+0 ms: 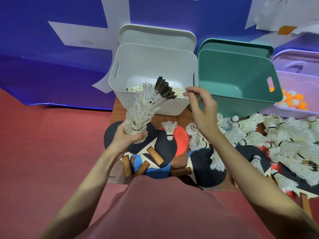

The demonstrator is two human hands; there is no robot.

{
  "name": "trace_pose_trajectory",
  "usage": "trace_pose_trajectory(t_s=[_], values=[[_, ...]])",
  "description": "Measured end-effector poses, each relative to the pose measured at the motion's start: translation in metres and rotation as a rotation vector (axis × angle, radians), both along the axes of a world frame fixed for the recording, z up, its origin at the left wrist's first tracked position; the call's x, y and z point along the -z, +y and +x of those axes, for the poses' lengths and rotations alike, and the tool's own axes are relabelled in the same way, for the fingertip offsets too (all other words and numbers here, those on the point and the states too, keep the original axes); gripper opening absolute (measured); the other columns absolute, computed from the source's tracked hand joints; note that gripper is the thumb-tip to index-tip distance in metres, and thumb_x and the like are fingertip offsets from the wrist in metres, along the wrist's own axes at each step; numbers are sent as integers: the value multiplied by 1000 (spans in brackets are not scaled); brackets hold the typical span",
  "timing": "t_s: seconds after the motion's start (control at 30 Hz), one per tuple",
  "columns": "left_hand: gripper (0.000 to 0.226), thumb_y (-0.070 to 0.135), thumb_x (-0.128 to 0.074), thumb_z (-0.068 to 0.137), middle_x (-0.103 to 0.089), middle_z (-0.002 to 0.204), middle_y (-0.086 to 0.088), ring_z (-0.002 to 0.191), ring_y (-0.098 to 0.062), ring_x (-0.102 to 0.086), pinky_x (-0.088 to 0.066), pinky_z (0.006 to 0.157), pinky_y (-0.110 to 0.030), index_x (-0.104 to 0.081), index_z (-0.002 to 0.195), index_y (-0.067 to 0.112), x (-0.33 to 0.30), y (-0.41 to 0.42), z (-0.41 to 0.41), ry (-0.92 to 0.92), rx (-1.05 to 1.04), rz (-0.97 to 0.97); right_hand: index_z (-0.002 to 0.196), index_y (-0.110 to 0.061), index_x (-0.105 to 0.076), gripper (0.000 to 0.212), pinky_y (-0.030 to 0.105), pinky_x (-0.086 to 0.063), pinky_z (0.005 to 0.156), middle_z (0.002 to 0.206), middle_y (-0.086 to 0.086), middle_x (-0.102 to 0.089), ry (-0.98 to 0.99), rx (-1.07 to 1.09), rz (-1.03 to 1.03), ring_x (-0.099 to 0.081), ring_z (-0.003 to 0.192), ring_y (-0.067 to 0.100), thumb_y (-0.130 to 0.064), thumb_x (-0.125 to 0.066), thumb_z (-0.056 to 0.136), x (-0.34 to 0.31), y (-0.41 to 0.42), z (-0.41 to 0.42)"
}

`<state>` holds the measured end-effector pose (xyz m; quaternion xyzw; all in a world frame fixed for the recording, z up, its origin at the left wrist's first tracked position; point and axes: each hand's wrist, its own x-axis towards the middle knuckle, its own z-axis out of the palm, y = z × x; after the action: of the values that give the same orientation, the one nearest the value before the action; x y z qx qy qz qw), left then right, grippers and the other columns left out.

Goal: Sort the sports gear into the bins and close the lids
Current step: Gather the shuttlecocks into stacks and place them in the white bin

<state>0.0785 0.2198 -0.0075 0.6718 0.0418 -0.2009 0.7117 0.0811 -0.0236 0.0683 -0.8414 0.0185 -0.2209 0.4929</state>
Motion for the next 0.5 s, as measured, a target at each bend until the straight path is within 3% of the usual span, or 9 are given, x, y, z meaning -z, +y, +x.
trace_pose_trajectory(t_s=[0.1, 0.2, 0.33, 0.5], values=[[49, 7, -77, 63, -73, 89, 4, 84, -11, -67, -53, 69, -23, -63, 109, 6, 0, 2, 0, -6, -4, 0, 99, -11, -66, 19, 31, -48, 79, 93, 4, -69, 274, -28, -163, -62, 89, 21, -12, -49, 92, 41, -8, 8], [46, 4, -79, 64, -73, 88, 6, 83, -9, -67, -52, 70, -23, -64, 107, 10, 1, 5, -2, -4, 0, 12, 120, -4, -57, 31, 34, -43, 93, 115, 14, -60, 592, -307, -584, -55, 110, 29, -10, -51, 90, 83, -7, 11], [45, -1, -79, 65, -74, 87, 7, 82, -7, -67, -53, 69, -22, -64, 104, 14, 1, 7, -4, -1, -3, 16, 131, -4, -44, 41, 40, -38, 97, 128, 16, -50, 689, -414, -737, -45, 120, 33, -9, -49, 90, 110, 4, 19], [40, -11, -74, 72, -73, 82, 8, 77, -6, -67, -53, 66, -21, -63, 103, 12, 1, 8, -4, 14, 4, 32, 108, -6, -56, 21, 38, -35, 88, 110, 14, -61, 728, -314, -803, -50, 110, 34, -12, -50, 89, 125, 6, 19]])
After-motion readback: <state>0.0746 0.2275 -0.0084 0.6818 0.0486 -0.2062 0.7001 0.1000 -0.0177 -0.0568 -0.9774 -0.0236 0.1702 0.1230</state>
